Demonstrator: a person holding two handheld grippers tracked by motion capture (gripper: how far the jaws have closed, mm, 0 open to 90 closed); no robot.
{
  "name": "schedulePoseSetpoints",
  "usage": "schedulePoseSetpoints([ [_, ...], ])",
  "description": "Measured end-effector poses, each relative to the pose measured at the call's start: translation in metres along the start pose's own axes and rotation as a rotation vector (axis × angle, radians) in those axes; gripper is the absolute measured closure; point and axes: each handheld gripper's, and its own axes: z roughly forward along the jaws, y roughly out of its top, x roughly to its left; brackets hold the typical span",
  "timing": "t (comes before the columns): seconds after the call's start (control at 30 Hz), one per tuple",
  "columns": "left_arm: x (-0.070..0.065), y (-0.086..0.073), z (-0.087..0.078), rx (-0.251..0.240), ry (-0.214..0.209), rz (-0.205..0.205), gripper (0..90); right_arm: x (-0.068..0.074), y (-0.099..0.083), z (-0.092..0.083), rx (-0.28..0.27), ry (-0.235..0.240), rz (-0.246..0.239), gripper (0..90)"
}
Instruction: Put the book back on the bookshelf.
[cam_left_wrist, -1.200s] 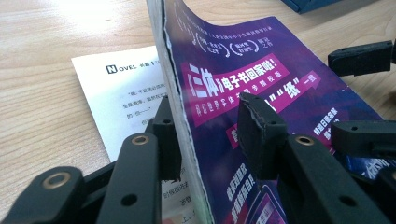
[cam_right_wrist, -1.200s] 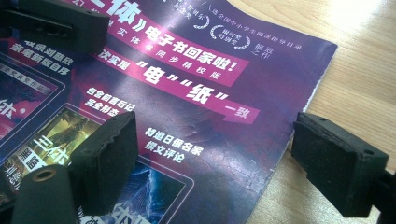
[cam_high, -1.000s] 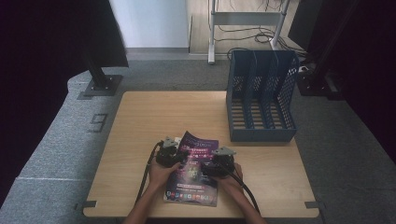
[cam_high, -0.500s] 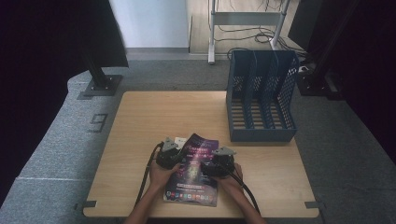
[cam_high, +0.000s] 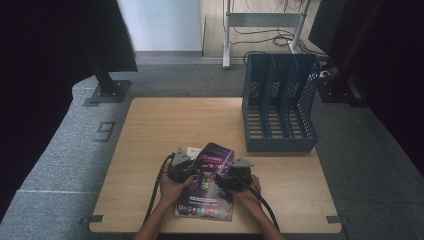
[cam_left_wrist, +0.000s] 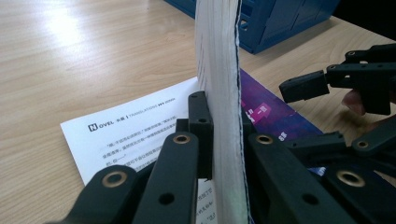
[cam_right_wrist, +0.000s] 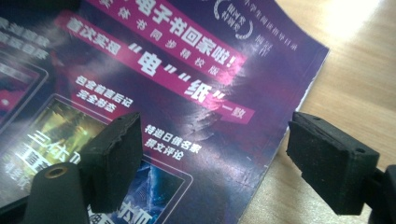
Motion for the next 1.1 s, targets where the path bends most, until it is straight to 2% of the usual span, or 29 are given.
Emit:
schedulePoseSetpoints([
  [0.37,-0.005,0.007,-0.010,-0.045,-0.018,0.014,85.6,-0.011,0.008,-0.015,-0.076,0.018,0.039,18.7],
  [0.63,-0.012,0.013,-0.018,-0.068,-0.022,0.042,85.7,-0.015,0.010,-0.019,-0.092,0.027,0.050,18.8],
  [0.8,-0.016,0.018,-0.025,-0.091,-0.025,0.058,85.7,-0.016,0.011,-0.021,-0.099,0.040,0.033,18.6],
  [1.1,-0.024,0.023,-0.033,-0.119,-0.041,0.087,85.7,-0.020,0.014,-0.027,-0.117,0.065,0.039,17.9],
])
